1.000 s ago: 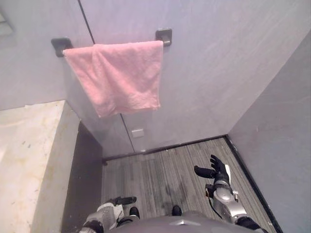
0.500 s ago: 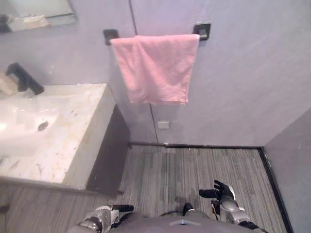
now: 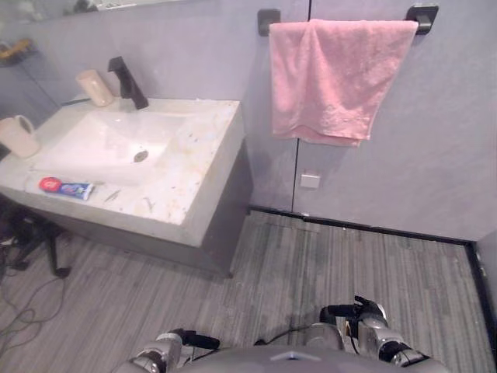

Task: Organize the bathroom.

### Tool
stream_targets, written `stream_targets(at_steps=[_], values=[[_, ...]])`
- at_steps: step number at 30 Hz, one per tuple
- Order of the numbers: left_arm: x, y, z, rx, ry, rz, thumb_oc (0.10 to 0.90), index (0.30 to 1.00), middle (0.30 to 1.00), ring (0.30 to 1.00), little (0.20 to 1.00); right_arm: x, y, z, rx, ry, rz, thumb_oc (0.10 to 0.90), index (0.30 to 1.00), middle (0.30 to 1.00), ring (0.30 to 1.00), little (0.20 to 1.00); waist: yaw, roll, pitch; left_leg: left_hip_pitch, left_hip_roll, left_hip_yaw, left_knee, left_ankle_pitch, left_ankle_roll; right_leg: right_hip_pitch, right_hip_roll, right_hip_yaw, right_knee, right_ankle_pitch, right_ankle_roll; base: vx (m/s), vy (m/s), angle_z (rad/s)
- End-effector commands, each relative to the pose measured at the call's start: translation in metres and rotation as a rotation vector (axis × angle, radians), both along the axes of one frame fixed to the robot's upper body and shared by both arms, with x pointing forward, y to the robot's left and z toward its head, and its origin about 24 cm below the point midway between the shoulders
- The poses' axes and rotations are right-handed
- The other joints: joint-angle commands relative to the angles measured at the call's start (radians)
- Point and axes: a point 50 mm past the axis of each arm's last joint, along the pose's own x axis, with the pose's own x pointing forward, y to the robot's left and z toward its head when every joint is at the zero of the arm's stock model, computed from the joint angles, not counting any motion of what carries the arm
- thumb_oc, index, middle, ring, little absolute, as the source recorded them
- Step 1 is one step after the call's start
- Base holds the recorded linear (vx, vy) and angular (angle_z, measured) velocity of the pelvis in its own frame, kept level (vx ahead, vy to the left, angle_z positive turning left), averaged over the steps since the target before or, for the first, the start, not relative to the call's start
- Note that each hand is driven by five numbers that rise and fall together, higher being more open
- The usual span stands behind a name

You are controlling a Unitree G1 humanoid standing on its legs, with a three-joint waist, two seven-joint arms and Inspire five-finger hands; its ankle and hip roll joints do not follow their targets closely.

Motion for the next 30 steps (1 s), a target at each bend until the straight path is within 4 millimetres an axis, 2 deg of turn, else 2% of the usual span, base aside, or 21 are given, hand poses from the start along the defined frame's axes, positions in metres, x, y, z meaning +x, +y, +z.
stream_targets(at_steps=[1, 2, 3, 4, 5, 6, 7, 8, 9, 11, 12, 15, 17, 19, 20, 23, 26, 27, 28, 30], values=[[-0.015, 0.037, 0.004, 0.122, 0.063, -0.044, 0.800, 0.900, 0.900, 0.900, 0.900, 0.038, 0.003, 0.015, 0.033, -0.149, 0.014, 0.800, 0.900, 0.900, 0.900, 0.900, 0.024, 0.002, 0.065, 0.088, 0.071, -0.008, -0.028, -0.090, -0.056, -0.150, 0.074, -0.029, -0.032, 0.122, -0.008, -0.36, 0.185, 0.05], [-0.015, 0.040, 0.005, 0.131, 0.059, -0.032, 0.800, 0.900, 0.900, 0.900, 0.900, 0.039, 0.009, 0.014, 0.051, -0.139, 0.044, 0.800, 0.900, 0.900, 0.900, 0.900, 0.042, -0.001, 0.069, 0.094, 0.072, 0.051, -0.040, -0.086, -0.053, -0.144, 0.075, -0.115, 0.058, 0.103, -0.006, -0.32, 0.167, -0.21], [-0.015, 0.040, 0.005, 0.132, 0.058, -0.031, 0.800, 0.900, 0.900, 0.900, 0.900, 0.039, 0.009, 0.014, 0.053, -0.139, 0.046, 0.800, 0.900, 0.900, 0.900, 0.900, 0.043, -0.001, 0.070, 0.095, 0.072, 0.055, -0.041, -0.086, -0.052, -0.143, 0.075, -0.120, 0.065, 0.100, -0.006, -0.42, 0.219, -0.57], [-0.015, 0.044, 0.006, 0.153, 0.063, -0.011, 0.800, 0.900, 0.900, 0.900, 0.900, 0.036, 0.017, 0.010, 0.105, -0.106, 0.039, 0.800, 0.900, 0.900, 0.900, 0.900, 0.059, 0.010, 0.068, 0.096, 0.084, 0.110, -0.065, -0.068, -0.042, -0.134, 0.099, -0.192, 0.186, 0.040, -0.026, -0.36, 0.170, -0.62], [-0.016, 0.046, 0.007, 0.162, 0.068, -0.003, 0.800, 0.900, 0.900, 0.900, 0.900, 0.033, 0.018, 0.008, 0.114, -0.096, 0.044, 0.800, 0.900, 0.900, 0.900, 0.900, 0.062, 0.016, 0.065, 0.092, 0.090, 0.120, -0.074, -0.052, -0.037, -0.136, 0.117, -0.191, 0.263, -0.006, -0.041, -0.46, 0.172, -0.61], [-0.016, 0.047, 0.007, 0.177, 0.078, 0.008, 0.800, 0.900, 0.900, 0.900, 0.900, 0.029, 0.020, 0.006, 0.122, -0.081, 0.054, 0.800, 0.900, 0.900, 0.900, 0.900, 0.062, 0.018, 0.058, 0.082, 0.098, 0.113, -0.083, -0.032, -0.033, -0.130, 0.146, -0.175, 0.305, -0.059, -0.056, -0.33, 0.017, -0.40], [-0.018, 0.049, 0.007, 0.186, 0.091, 0.045, 0.800, 0.900, 0.900, 0.900, 0.900, 0.021, 0.020, 0.002, 0.132, -0.062, 0.054, 0.800, 0.900, 0.900, 0.900, 0.900, 0.056, 0.013, 0.046, 0.060, 0.106, 0.084, -0.092, 0.001, -0.037, -0.093, 0.199, -0.122, 0.309, -0.125, -0.066, -0.22, -0.022, -0.33], [-0.018, 0.049, 0.007, 0.186, 0.091, 0.045, 0.800, 0.900, 0.900, 0.900, 0.900, 0.021, 0.020, 0.002, 0.132, -0.062, 0.054, 0.800, 0.900, 0.900, 0.900, 0.900, 0.057, 0.013, 0.043, 0.057, 0.107, 0.084, -0.091, 0.002, -0.037, -0.094, 0.200, -0.122, 0.306, -0.122, -0.066, -0.16, -0.054, -0.08], [-0.019, 0.049, 0.007, 0.184, 0.095, 0.062, 0.800, 0.900, 0.900, 0.900, 0.900, 0.016, 0.020, -0.001, 0.130, -0.047, 0.072, 0.800, 0.900, 0.900, 0.900, 0.900, 0.049, 0.012, 0.040, 0.043, 0.111, 0.053, -0.101, 0.021, -0.041, -0.073, 0.242, -0.061, 0.311, -0.151, -0.071, -0.10, -0.051, 0.14], [-0.019, 0.047, 0.006, 0.172, 0.099, 0.049, 0.800, 0.900, 0.900, 0.900, 0.900, 0.010, 0.019, -0.003, 0.133, -0.022, 0.080, 0.800, 0.900, 0.900, 0.900, 0.900, 0.047, 0.011, 0.021, 0.014, 0.122, 0.014, -0.106, 0.052, -0.055, -0.002, 0.300, 0.000, 0.201, -0.209, -0.105, -0.12, -0.083, 0.50], [-0.018, 0.044, 0.006, 0.173, 0.094, 0.038, 0.800, 0.900, 0.900, 0.900, 0.900, 0.011, 0.022, -0.004, 0.136, -0.022, 0.079, 0.800, 0.900, 0.900, 0.900, 0.900, 0.046, -0.002, 0.015, -0.006, 0.113, 0.009, -0.106, 0.056, -0.059, 0.039, 0.326, 0.041, 0.119, -0.202, -0.109, -0.09, -0.075, 0.64], [-0.018, 0.041, 0.005, 0.180, 0.083, 0.028, 0.800, 0.900, 0.900, 0.900, 0.900, 0.010, 0.024, -0.005, 0.141, 0.005, 0.099, 0.800, 0.900, 0.900, 0.900, 0.900, 0.060, -0.013, 0.009, -0.030, 0.107, 0.023, -0.106, 0.063, -0.065, 0.083, 0.327, 0.048, 0.019, -0.172, -0.106, -0.12, -0.040, 0.34], [-0.020, 0.038, 0.003, 0.158, 0.064, 0.000, 0.800, 0.900, 0.900, 0.900, 0.900, 0.011, 0.020, -0.004, 0.120, -0.004, 0.112, 0.800, 0.900, 0.900, 0.900, 0.900, 0.070, -0.022, 0.016, -0.041, 0.124, 0.114, -0.068, 0.058, -0.084, 0.128, 0.302, -0.011, -0.073, -0.145, -0.103, -0.15, 0.026, 0.08], [-0.018, 0.037, 0.003, 0.168, 0.042, -0.040, 0.800, 0.900, 0.900, 0.900, 0.900, 0.012, 0.018, -0.002, 0.121, -0.003, 0.107, 0.800, 0.900, 0.900, 0.900, 0.900, 0.067, -0.031, 0.024, -0.072, 0.145, 0.168, 0.004, 0.050, -0.101, 0.138, 0.284, -0.029, -0.098, -0.129, -0.107, -0.22, 0.068, 0.08], [-0.016, 0.037, 0.004, 0.177, 0.013, -0.012, 0.800, 0.900, 0.900, 0.900, 0.900, 0.014, 0.014, -0.001, 0.119, -0.007, 0.097, 0.800, 0.900, 0.900, 0.900, 0.900, 0.072, -0.050, 0.035, -0.102, 0.153, 0.171, 0.087, 0.020, -0.105, 0.139, 0.255, -0.042, -0.098, -0.119, -0.111, -0.31, 0.095, 0.39], [-0.013, 0.040, 0.005, 0.195, -0.035, 0.037, 0.800, 0.900, 0.900, 0.900, 0.900, 0.011, 0.011, -0.002, 0.115, 0.004, 0.099, 0.800, 0.900, 0.900, 0.900, 0.900, 0.072, -0.079, 0.041, -0.111, 0.175, 0.168, 0.184, -0.032, -0.102, 0.141, 0.225, -0.050, -0.096, -0.112, -0.115, -0.20, 0.075, 0.44], [-0.005, 0.045, 0.008, 0.220, -0.076, 0.041, 0.800, 0.900, 0.900, 0.900, 0.900, 0.000, 0.005, -0.004, 0.100, 0.039, 0.082, 0.800, 0.900, 0.900, 0.900, 0.900, 0.046, -0.086, 0.022, -0.061, 0.239, 0.217, 0.190, -0.021, -0.109, 0.119, 0.210, -0.068, -0.078, -0.113, -0.121, -0.14, 0.154, 0.28], [-0.005, 0.045, 0.008, 0.221, -0.078, 0.042, 0.800, 0.900, 0.900, 0.900, 0.900, -0.001, 0.004, -0.005, 0.098, 0.043, 0.084, 0.800, 0.900, 0.900, 0.900, 0.900, 0.043, -0.085, 0.020, -0.056, 0.245, 0.220, 0.189, -0.020, -0.111, 0.118, 0.210, -0.070, -0.076, -0.113, -0.122, -0.12, 0.251, 0.53], [0.003, 0.045, 0.010, 0.221, -0.101, 0.040, 0.800, 0.900, 0.900, 0.900, 0.900, -0.008, 0.000, -0.006, 0.081, 0.071, 0.076, 0.800, 0.900, 0.900, 0.900, 0.900, 0.025, -0.078, 0.003, -0.019, 0.294, 0.254, 0.170, 0.007, -0.134, 0.107, 0.200, -0.089, -0.075, -0.111, -0.122, -0.08, 0.324, 0.54], [0.010, 0.041, 0.011, 0.207, -0.124, 0.033, 0.800, 0.900, 0.900, 0.900, 0.900, -0.019, -0.005, -0.008, 0.075, 0.112, 0.049, 0.800, 0.900, 0.900, 0.900, 0.900, 0.009, -0.064, -0.012, 0.022, 0.346, 0.285, 0.155, 0.029, -0.169, 0.114, 0.190, -0.114, -0.088, -0.113, -0.110, -0.09, 0.402, 0.53]])
